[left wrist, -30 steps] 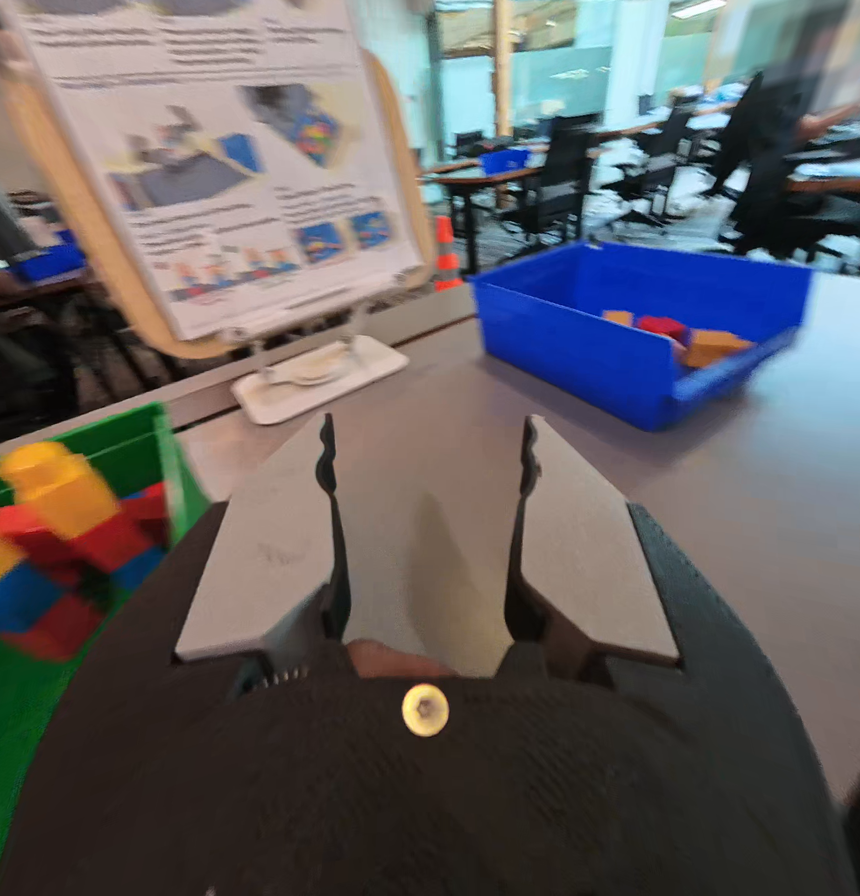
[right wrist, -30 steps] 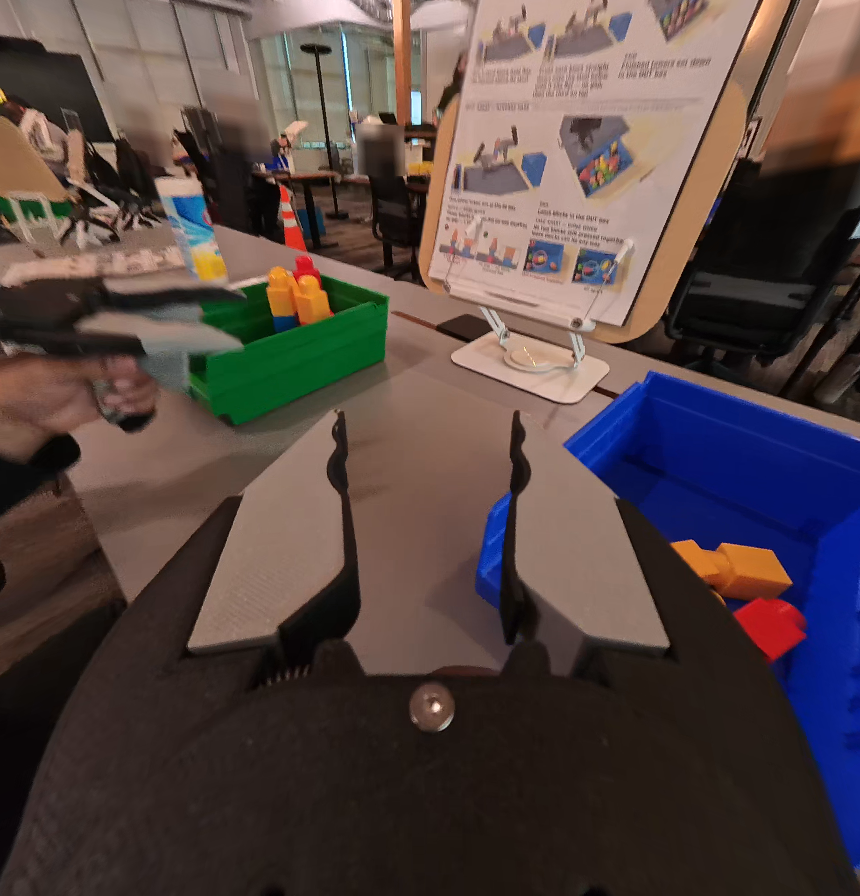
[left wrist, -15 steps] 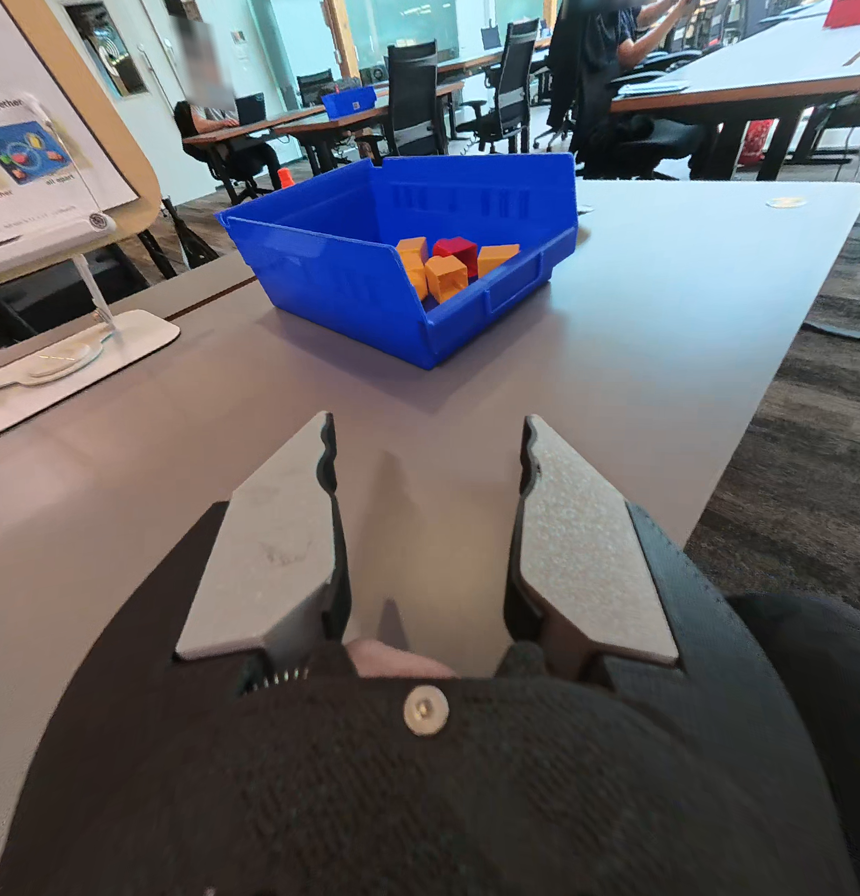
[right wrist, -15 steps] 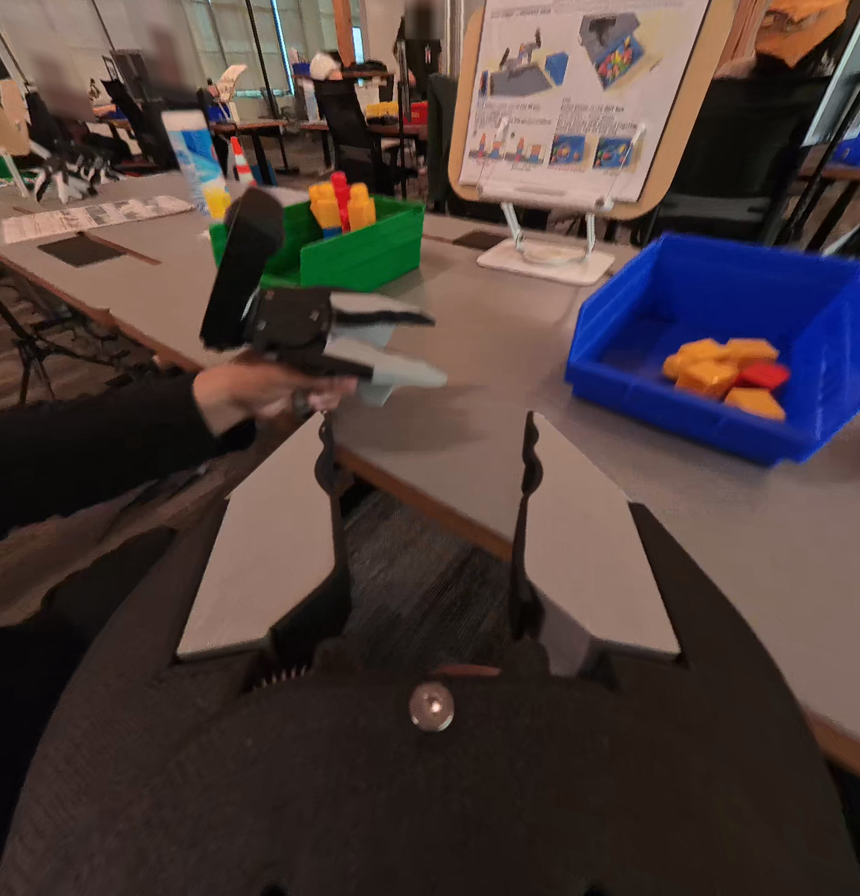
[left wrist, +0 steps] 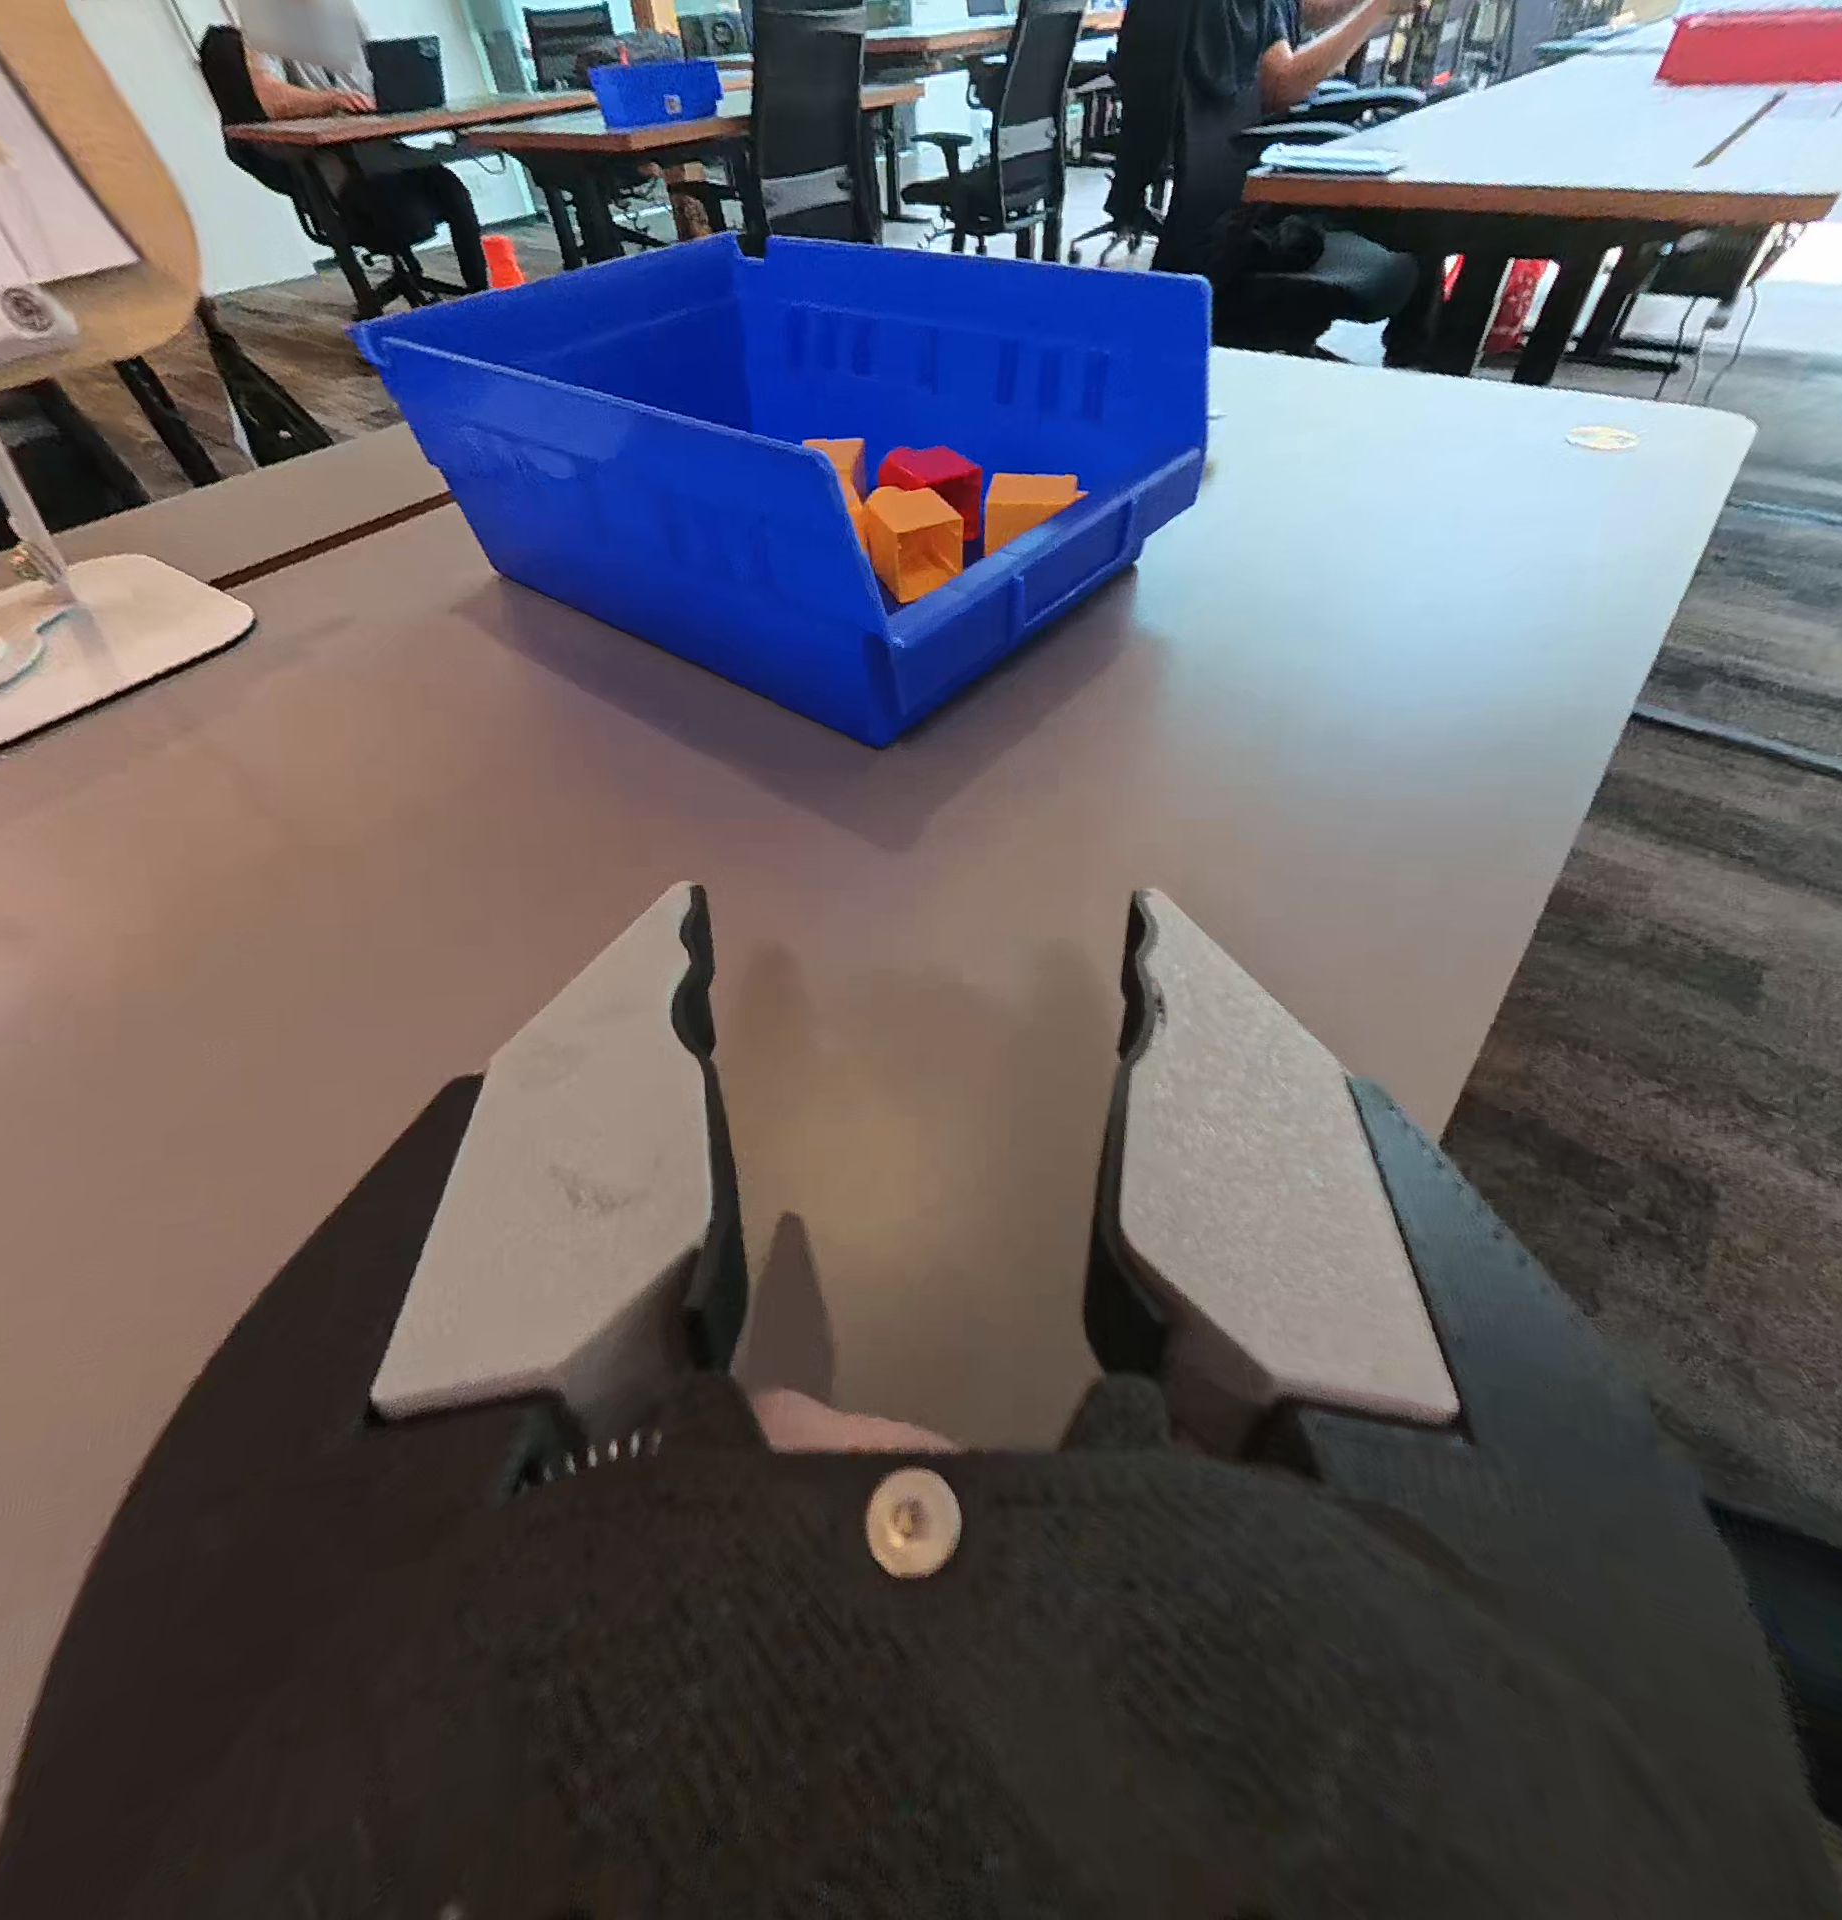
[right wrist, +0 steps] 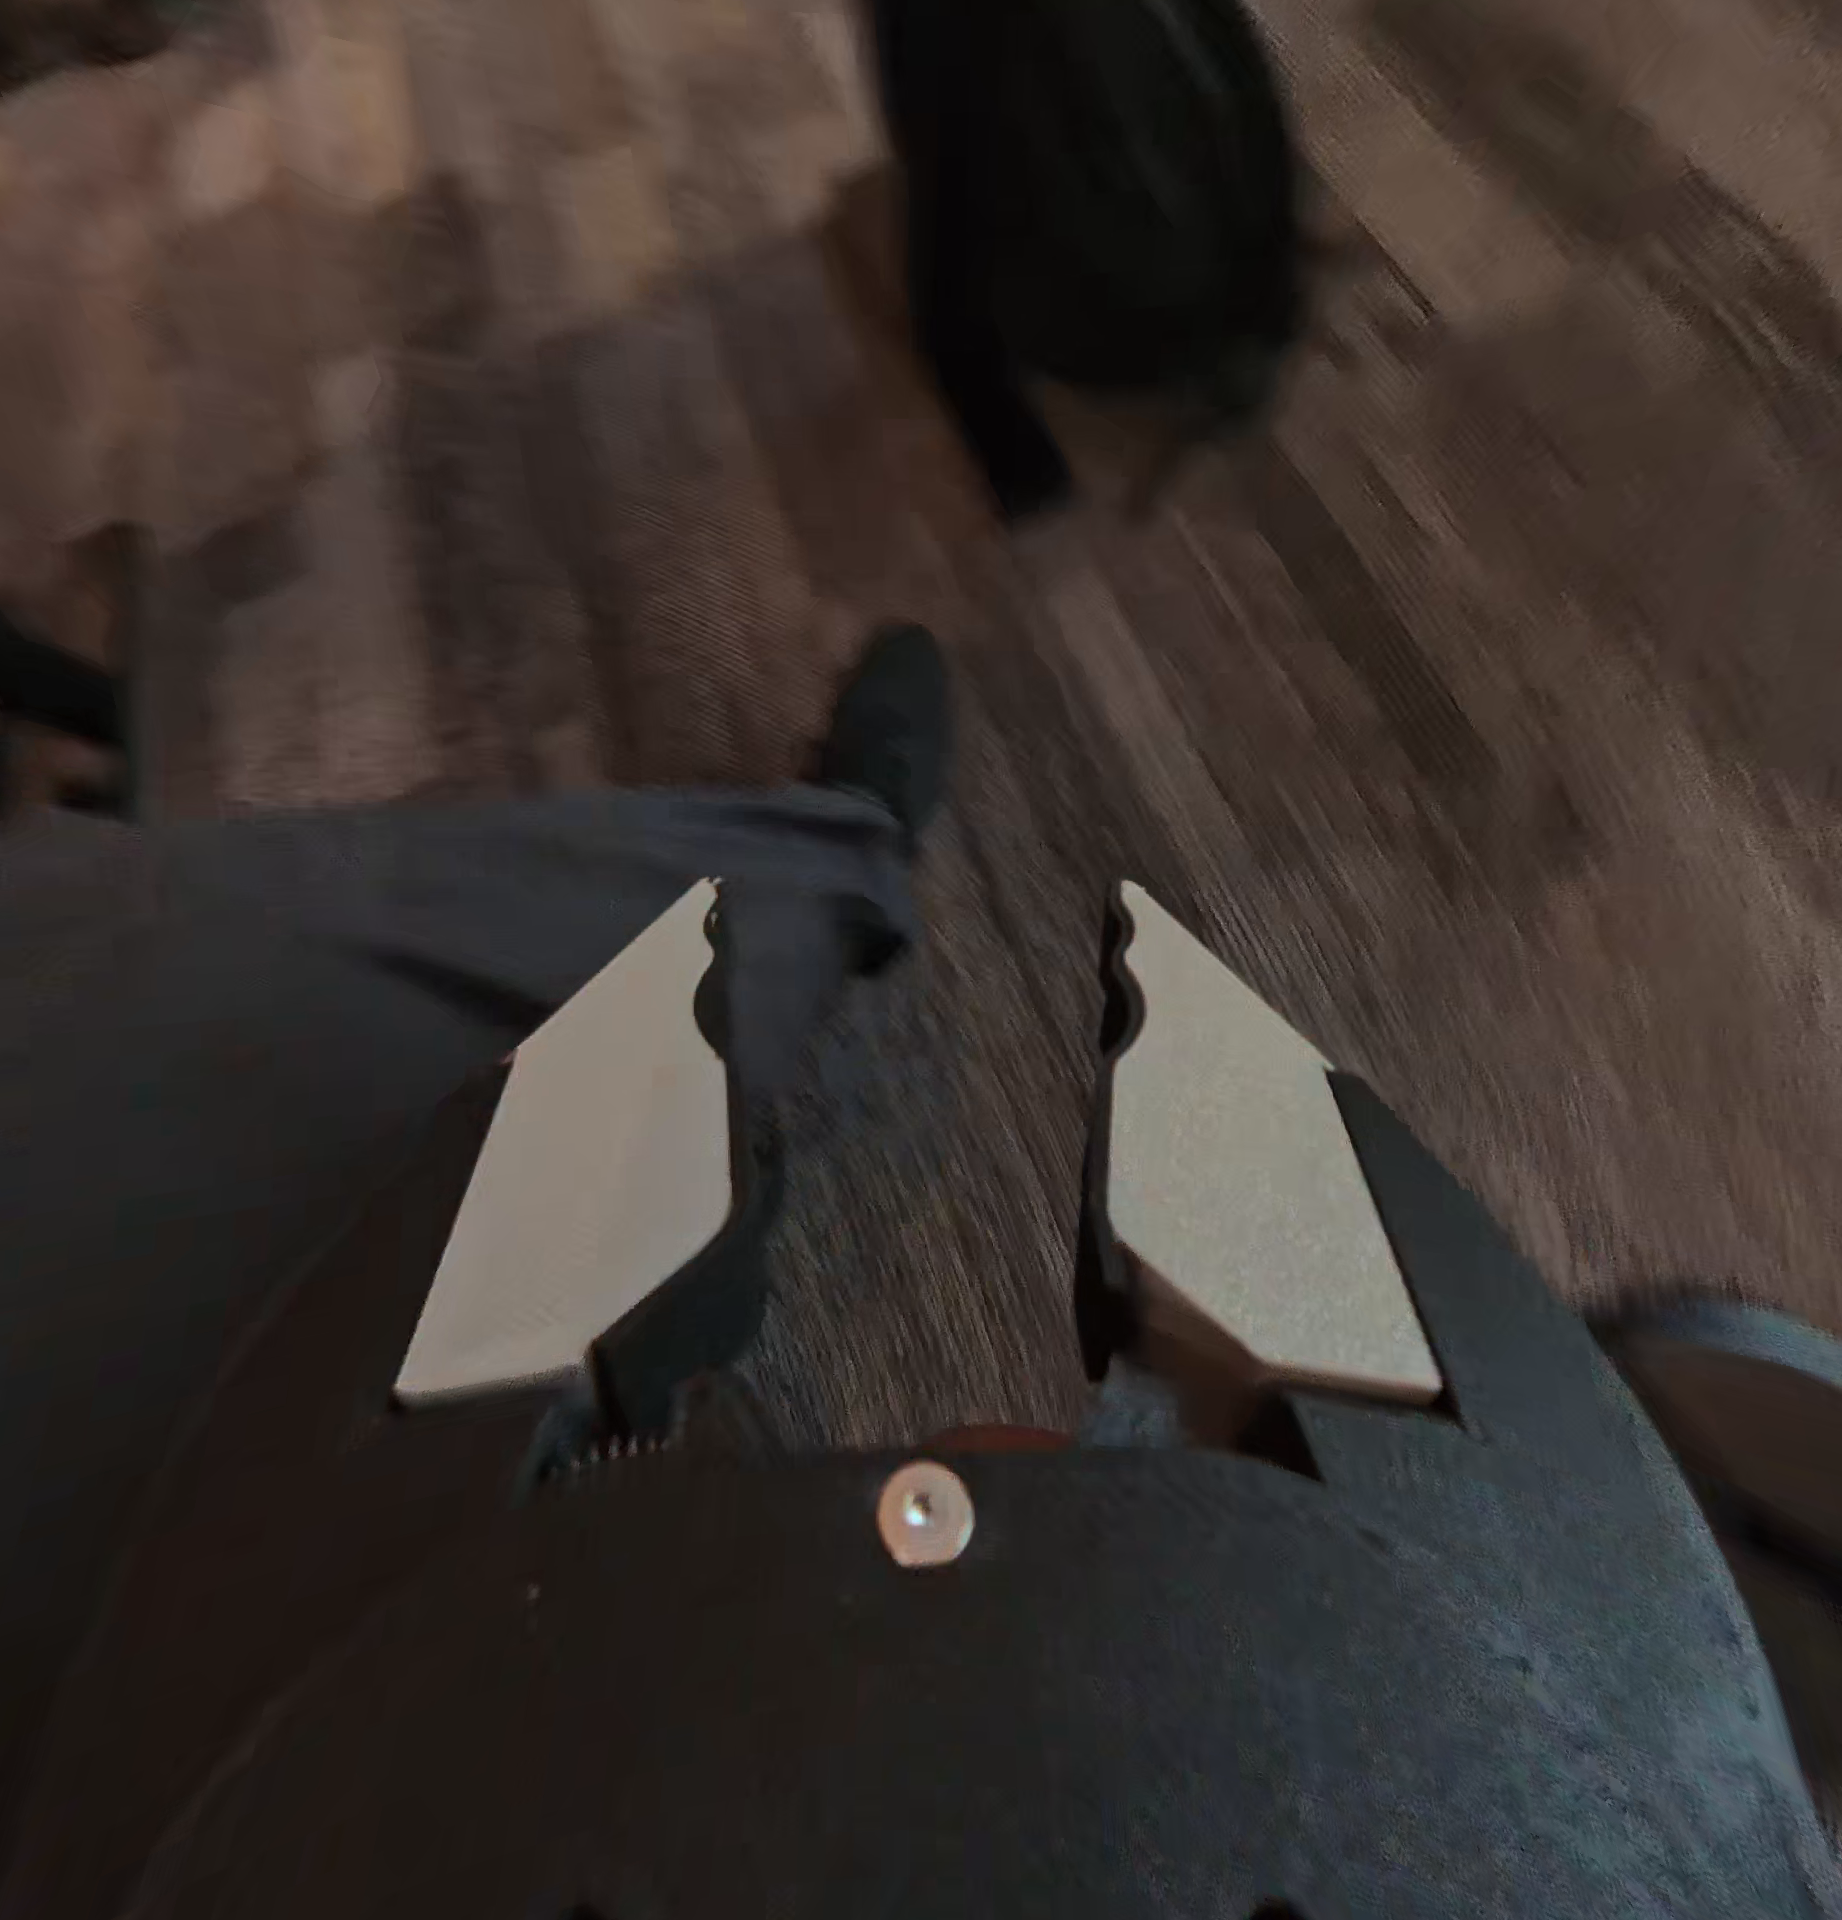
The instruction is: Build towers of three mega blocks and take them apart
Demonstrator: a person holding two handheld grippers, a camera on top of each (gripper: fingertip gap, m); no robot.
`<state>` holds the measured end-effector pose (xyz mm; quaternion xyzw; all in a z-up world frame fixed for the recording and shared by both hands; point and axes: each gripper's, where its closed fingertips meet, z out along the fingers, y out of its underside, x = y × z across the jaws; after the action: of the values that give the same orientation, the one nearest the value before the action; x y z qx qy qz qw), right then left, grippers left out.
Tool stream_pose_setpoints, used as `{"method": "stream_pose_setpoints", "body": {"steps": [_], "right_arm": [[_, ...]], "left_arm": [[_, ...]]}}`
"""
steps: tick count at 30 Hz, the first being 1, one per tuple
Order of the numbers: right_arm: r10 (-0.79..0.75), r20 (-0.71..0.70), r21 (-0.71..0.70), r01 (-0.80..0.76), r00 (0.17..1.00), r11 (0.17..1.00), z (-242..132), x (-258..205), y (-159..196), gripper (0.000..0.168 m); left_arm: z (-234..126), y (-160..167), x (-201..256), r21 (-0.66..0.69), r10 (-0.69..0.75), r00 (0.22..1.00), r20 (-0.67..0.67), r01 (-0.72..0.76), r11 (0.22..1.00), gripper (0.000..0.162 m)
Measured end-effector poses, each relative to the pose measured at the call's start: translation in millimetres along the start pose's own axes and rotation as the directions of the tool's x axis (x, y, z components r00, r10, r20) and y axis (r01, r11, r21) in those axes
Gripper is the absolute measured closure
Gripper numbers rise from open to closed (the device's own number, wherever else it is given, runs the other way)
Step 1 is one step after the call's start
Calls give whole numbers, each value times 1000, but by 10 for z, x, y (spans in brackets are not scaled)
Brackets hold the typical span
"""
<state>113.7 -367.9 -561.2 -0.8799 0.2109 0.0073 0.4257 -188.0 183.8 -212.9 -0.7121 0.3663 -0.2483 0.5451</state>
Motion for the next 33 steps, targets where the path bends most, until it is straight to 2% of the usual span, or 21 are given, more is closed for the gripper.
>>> {"method": "stream_pose_setpoints", "body": {"steps": [1,3,6,9,12,16,21,25,27,30,33], "right_arm": [[73,-74,-35,-75,995,997,-63,340,441,100],[206,-195,-124,-232,959,965,-210,868,1420,102],[339,-318,-262,-426,885,866,-387,1296,2894,103],[298,-357,-437,-440,885,784,-499,1400,4108,107],[204,-347,-565,-378,915,733,-566,1368,4896,107],[85,-328,-665,-294,941,687,-558,1350,5447,106],[-40,-293,-758,-206,955,619,-356,1405,5763,112],[-7,-284,-781,-227,959,582,-190,1433,5925,114],[-2,-296,-809,-250,955,533,-176,1465,6069,121],[-6,-320,-837,-280,947,470,-161,1533,6226,133],[72,-361,-830,-356,930,430,-118,1531,6198,134]], "left_arm": [[10,8,26,-7,25,1000,-1,-25,1000,84],[14,12,58,-10,64,998,5,-64,998,84],[-16,-22,62,20,72,997,13,-72,997,86],[-45,-53,57,46,55,998,6,-56,997,91],[-74,-112,115,93,99,995,11,-100,991,98],[10,-158,236,110,134,991,-2,-133,985,97],[200,-103,323,43,197,980,-16,-197,980,98],[161,-163,238,83,150,989,14,-150,985,103],[152,-175,196,89,124,992,27,-126,988,103],[202,-124,196,44,153,987,47,-155,987,102],[234,-88,208,14,172,984,49,-172,985,102]]}}
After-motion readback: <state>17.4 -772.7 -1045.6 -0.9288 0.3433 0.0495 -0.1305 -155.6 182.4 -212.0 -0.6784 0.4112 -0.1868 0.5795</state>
